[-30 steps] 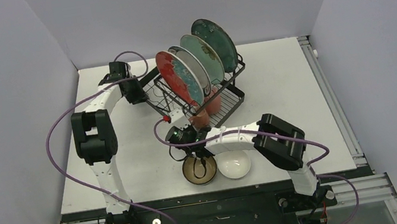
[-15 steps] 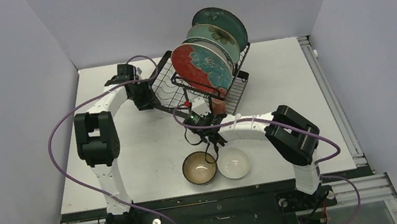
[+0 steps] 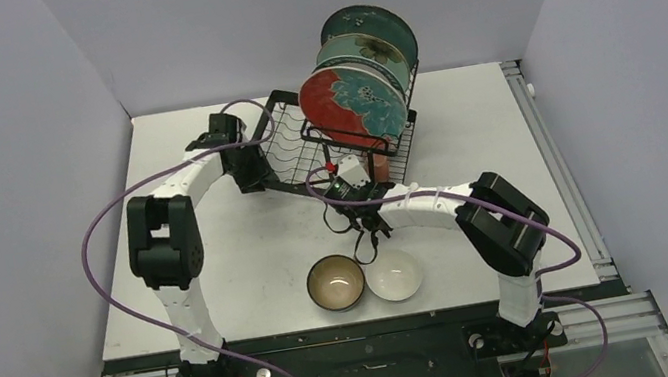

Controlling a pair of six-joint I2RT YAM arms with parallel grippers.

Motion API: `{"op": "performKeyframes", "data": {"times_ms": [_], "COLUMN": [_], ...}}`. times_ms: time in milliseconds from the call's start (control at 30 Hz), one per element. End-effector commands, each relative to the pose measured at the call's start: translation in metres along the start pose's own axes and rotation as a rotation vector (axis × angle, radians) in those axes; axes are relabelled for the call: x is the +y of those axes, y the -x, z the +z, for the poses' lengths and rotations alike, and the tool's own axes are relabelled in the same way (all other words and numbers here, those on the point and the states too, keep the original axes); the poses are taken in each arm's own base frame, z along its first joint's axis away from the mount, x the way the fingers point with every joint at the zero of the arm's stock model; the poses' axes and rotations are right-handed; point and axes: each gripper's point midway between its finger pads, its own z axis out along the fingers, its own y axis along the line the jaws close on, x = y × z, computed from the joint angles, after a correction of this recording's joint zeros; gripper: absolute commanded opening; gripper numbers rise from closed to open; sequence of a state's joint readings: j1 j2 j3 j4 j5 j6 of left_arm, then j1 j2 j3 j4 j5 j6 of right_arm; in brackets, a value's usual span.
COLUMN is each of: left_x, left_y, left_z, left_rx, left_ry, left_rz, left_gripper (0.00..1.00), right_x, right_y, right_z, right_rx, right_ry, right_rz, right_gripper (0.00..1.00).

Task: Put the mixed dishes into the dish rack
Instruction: Adjust the dish rack at the center of the board.

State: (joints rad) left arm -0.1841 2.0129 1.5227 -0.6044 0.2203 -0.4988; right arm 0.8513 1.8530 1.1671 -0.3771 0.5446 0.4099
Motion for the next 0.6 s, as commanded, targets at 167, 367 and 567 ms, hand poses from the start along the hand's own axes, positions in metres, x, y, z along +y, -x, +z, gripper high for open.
{"op": "performKeyframes", "data": {"times_ms": [167, 367, 567], "left_x": [0.007, 0.010, 0.016], "left_y": [-0.079, -0.086, -0.096], "left_z": [-0.044, -0.051, -0.054], "left_rx": [0.178, 0.166, 0.177], "left_ry": [0.039, 0.038, 0.046], "left_rz": [0.150, 0.144, 0.142], "left_gripper": [0.44, 0.49, 0.51], "right_x": [-0.090, -0.089, -0.090], "right_y": [0.036, 0.034, 0.034], "right_z": [0.007, 0.008, 0.006], "right_rx": [-0.098, -0.092, -0.092], "right_ry": [-0.228, -0.228, -0.230], "right_rz": [0.192, 0.196, 0.196], "right_gripper": [0.00, 0.00, 0.00]}}
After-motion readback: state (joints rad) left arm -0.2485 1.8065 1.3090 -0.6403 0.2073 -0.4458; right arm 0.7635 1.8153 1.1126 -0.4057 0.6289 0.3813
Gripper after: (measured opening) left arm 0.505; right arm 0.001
